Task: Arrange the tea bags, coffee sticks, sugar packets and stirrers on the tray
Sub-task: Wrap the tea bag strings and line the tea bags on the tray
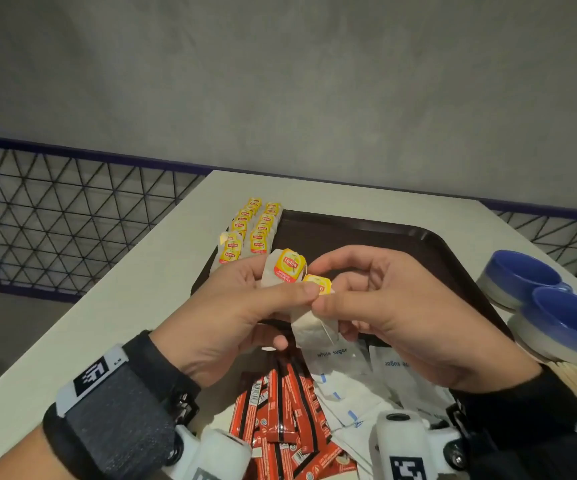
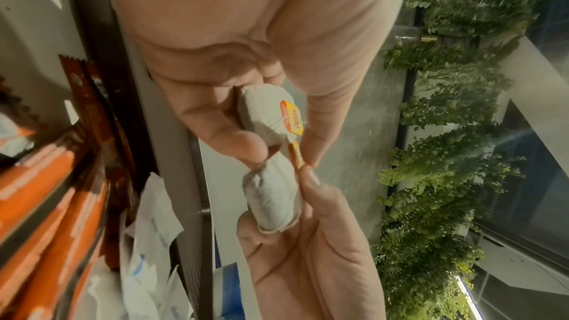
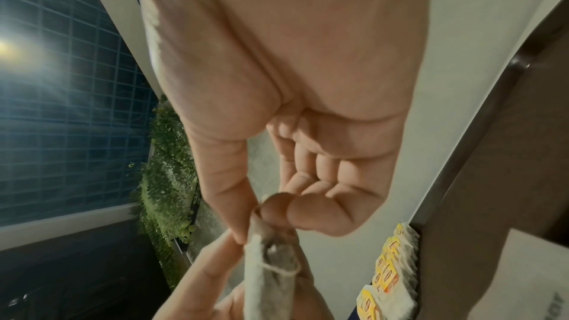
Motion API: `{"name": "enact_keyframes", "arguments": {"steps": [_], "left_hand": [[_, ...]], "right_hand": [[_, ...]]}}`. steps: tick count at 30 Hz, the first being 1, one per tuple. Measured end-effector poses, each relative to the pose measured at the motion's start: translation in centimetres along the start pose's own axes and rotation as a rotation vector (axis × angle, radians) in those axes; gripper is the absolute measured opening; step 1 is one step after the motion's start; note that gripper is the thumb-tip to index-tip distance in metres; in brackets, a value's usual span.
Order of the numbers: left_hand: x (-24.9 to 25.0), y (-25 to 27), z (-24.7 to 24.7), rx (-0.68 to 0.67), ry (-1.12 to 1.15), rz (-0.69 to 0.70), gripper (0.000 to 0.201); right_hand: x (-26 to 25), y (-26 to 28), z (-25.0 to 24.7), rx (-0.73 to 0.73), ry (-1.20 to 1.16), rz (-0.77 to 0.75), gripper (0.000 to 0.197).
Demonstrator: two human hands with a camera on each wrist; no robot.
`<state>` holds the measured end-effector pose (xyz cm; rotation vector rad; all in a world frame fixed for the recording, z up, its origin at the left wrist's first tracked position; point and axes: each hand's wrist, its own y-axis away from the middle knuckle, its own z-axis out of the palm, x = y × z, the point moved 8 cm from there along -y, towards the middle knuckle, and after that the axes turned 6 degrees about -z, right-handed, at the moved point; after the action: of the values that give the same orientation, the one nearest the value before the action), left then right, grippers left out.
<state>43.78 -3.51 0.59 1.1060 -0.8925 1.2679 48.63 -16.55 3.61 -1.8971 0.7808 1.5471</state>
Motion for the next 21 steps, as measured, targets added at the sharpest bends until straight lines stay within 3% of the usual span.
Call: {"name": "enact_keyframes", "arguments": {"steps": [4, 8, 13, 21], "left_hand": [[0.3, -0.2, -0.6, 0.056, 0.064, 0.03, 0.035], [0.7, -0.4, -1.6, 0.149, 0.197, 0.062, 0.042], [0.9, -0.3, -2.3, 0.202, 0.341, 0.072, 0.033], [1.3, 0.0, -2.4, 0.201, 0.457, 0.106, 0.029]], "right_hand": [[-0.3, 0.0, -0.4, 0.069, -0.024, -0.024, 0.034], [0.0, 0.0, -0.5, 0.105, -0.16, 0.01, 0.022], [1.4, -0.1, 0.7, 0.047, -0.285, 0.122, 0.019], [1.6, -0.5, 1.1, 0.122, -0.512, 0.087, 0.023]]}}
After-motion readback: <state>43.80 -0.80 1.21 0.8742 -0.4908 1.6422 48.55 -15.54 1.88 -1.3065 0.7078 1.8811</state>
